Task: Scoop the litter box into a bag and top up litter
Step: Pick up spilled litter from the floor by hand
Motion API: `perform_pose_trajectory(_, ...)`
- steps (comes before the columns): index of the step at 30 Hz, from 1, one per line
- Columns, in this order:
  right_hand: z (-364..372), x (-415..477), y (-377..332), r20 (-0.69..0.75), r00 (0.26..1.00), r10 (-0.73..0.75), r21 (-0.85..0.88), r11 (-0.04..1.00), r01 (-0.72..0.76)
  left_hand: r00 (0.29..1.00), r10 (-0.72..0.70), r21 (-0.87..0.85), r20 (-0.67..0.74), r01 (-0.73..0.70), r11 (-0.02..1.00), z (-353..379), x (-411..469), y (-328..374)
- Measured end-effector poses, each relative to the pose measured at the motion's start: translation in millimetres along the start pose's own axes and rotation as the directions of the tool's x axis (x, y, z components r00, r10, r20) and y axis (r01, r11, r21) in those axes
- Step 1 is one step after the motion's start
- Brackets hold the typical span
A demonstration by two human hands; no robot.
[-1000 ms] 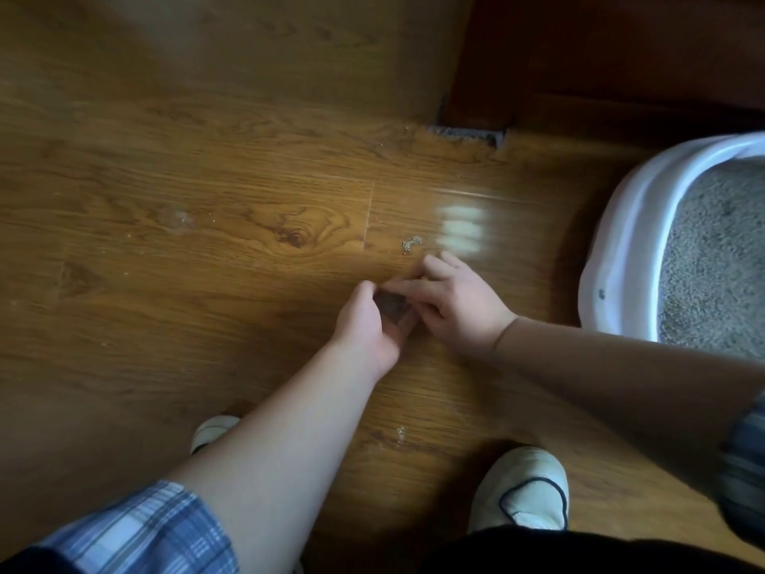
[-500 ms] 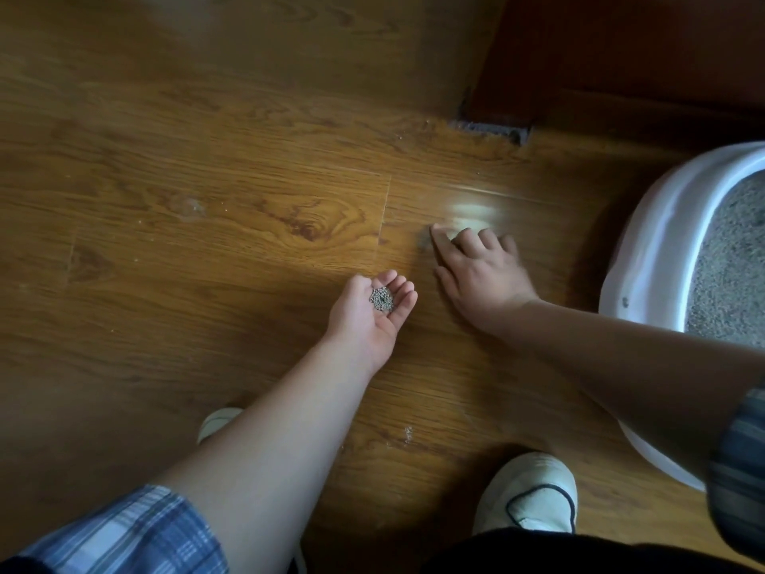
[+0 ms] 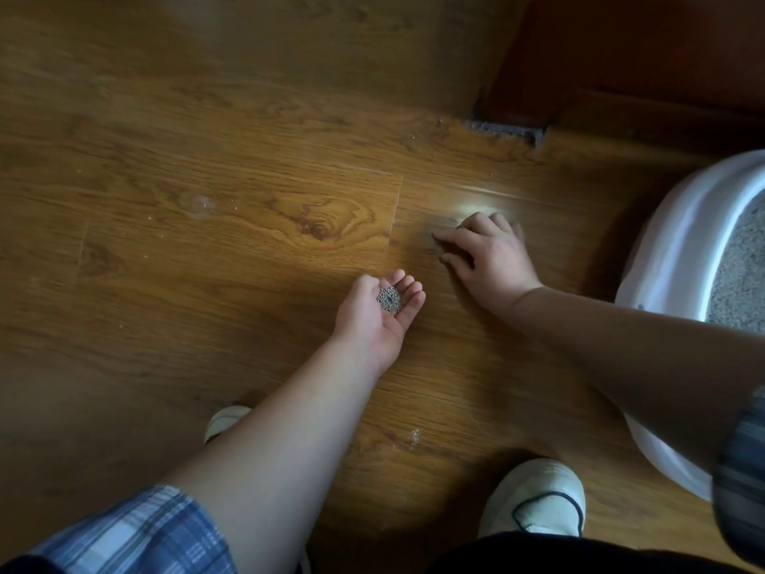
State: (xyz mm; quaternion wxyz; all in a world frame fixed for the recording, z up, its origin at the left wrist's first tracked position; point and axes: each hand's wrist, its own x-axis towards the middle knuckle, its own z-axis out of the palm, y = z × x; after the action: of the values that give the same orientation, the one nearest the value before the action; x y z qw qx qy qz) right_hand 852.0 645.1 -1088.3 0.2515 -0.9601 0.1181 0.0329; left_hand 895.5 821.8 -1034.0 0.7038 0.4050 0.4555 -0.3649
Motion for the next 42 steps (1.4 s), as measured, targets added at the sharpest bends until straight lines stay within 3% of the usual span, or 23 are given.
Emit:
perform_pose_trajectory(14,9,19,-5,-0.058,0.985,-0.16,-0.037,0.987,0.158,0.999,-0.007,0.001,-0.031,0.007,1.0,0,0,3)
perform_pose_trajectory(22,4,27,-12,0.071,0.985,-0.155,-0.206,0.964,0.167,0.999,-0.007,0.019,-0.042,0.008,1.0,1,0,3)
perform_pose_trajectory(26,-8,21,-25,0.02,1.0,-0.016,0.007,1.0,0.016,0.999,-0.012,0.033,-0.031,0.013,0.999,2,0,-3)
perform_pose_trajectory(31,-18,-25,-58,0.006,0.991,-0.137,0.287,0.949,0.129,0.999,-0.04,0.003,0.018,0.04,0.999,6,-2,-12)
perform_pose_trajectory(36,-11,-48,-62,0.031,0.981,-0.19,0.236,0.956,0.177,0.99,-0.113,-0.015,0.088,0.115,0.993,7,-8,-19)
perform_pose_trajectory(42,-14,-44,-40,-0.005,0.938,-0.348,0.23,0.912,0.34,0.997,-0.045,0.026,0.065,0.043,0.999,8,-6,-15)
